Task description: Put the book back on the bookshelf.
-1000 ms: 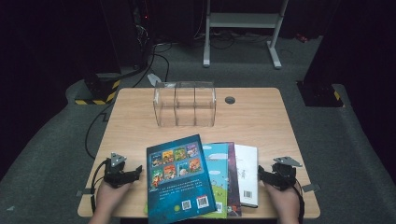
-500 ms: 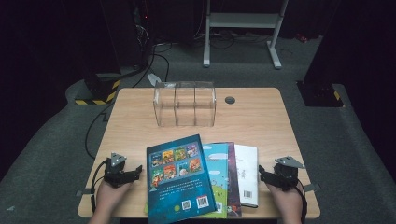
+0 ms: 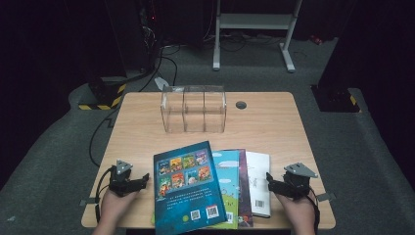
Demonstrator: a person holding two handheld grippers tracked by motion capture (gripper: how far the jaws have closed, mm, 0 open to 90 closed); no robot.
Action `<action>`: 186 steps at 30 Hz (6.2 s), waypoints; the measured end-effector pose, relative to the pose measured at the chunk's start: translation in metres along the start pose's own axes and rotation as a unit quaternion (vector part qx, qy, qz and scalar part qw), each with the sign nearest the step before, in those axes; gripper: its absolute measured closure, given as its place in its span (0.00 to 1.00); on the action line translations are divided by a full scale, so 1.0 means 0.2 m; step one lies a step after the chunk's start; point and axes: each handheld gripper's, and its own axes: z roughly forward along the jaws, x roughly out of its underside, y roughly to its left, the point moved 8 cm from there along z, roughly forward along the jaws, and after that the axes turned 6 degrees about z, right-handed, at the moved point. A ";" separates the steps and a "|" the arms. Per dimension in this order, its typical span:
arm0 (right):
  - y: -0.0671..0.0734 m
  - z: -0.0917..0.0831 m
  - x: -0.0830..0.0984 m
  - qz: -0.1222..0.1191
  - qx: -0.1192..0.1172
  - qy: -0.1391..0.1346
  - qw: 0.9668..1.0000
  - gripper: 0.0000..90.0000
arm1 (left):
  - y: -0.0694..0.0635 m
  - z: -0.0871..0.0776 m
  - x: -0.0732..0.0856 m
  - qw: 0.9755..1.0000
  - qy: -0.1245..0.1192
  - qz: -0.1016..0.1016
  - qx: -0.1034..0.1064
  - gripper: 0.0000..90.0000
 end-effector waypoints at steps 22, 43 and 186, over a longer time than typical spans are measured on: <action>0.32 -0.03 -0.11 -0.035 -0.065 -0.015 0.997 0.13 | 0.00 0.00 0.00 1.000 0.001 0.001 -0.001 0.17; 0.60 -0.01 -0.12 -0.076 -0.126 -0.011 0.989 0.16 | -0.02 -0.02 0.00 1.000 0.013 -0.005 0.014 0.18; 0.55 0.04 -0.09 -0.025 -0.139 0.049 0.989 0.24 | -0.86 -0.02 -0.30 0.975 -0.049 0.016 0.216 0.19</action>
